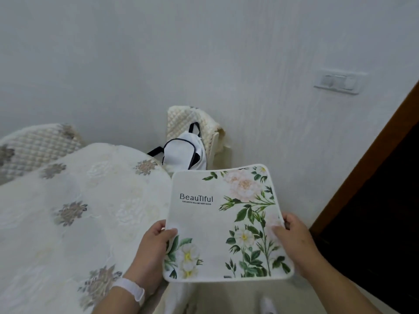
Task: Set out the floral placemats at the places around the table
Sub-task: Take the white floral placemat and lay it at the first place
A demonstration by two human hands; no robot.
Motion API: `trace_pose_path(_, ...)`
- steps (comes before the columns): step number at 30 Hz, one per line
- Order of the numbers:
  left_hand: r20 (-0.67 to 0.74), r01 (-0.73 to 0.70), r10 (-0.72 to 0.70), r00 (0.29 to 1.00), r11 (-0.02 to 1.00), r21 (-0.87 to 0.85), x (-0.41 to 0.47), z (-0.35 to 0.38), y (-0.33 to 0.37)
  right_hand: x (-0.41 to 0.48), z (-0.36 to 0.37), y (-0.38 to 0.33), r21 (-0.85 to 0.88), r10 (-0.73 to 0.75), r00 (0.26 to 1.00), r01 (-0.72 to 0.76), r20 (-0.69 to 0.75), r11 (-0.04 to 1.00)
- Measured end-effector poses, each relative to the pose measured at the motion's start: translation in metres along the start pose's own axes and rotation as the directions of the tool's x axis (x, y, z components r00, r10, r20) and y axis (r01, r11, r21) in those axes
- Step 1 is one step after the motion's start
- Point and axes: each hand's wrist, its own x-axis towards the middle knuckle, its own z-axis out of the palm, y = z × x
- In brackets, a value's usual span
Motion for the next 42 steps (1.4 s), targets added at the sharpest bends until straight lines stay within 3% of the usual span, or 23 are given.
trace_pose_path(9,-0.254,0.043,-0.061,0.965,0.996,-0.077,0.061,0.096,0.018,0.150,-0.029,-0.044,-0.168,-0.048,0.966,0.093,0.255,0.981)
trace_pose_path(16,-0.376,0.012,-0.057,0.925,0.993,-0.121,0.090,0.124,0.025,0.224,-0.029,-0.082,-0.168,-0.069,0.911,0.149,0.406,0.974)
trace_pose_path(24,-0.480,-0.004,-0.086,0.873,0.983,-0.184,0.127,0.105,0.040,0.279,0.027,-0.109,-0.158,-0.084,0.858,0.189,0.506,0.969)
trace_pose_path(34,-0.563,-0.016,-0.094,0.821,0.982,-0.188,0.242,0.031,0.055,0.356,0.144,-0.152,-0.203,-0.078,0.823,0.229,0.562,0.952)
trace_pose_path(42,-0.650,-0.106,-0.083,0.756,0.963,-0.247,0.306,-0.032,0.083,0.391,0.246,-0.221,-0.229,-0.173,0.756,0.395,0.631,0.890)
